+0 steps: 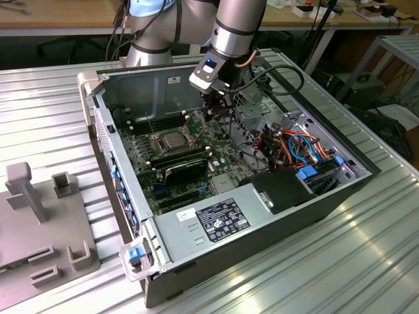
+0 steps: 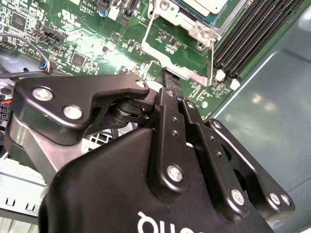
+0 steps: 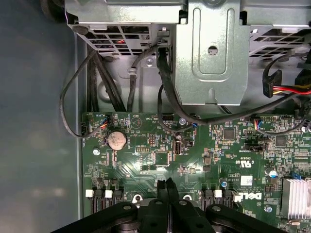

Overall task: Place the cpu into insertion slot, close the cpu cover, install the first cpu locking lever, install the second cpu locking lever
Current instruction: 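Close the cpu cover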

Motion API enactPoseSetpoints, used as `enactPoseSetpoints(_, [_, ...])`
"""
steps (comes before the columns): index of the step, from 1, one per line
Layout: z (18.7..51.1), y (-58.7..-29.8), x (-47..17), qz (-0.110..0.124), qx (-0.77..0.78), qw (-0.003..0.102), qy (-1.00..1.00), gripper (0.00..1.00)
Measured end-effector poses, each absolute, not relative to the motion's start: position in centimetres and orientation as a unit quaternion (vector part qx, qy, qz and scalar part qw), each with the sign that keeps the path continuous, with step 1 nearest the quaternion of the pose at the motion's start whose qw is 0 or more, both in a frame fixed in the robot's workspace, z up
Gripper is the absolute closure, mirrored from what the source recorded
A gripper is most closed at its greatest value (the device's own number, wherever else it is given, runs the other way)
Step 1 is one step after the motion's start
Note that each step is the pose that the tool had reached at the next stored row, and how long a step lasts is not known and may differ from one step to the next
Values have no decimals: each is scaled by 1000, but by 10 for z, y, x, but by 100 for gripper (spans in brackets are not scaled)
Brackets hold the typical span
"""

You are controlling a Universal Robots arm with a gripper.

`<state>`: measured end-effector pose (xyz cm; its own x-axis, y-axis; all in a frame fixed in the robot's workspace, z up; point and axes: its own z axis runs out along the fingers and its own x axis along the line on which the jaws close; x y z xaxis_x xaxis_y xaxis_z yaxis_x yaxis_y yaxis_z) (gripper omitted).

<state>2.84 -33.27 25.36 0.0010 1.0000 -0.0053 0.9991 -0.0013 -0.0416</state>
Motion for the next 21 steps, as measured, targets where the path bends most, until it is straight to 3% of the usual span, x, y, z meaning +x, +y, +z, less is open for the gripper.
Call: enactPoseSetpoints(21, [253, -333, 15, 17, -707, 13, -707, 89])
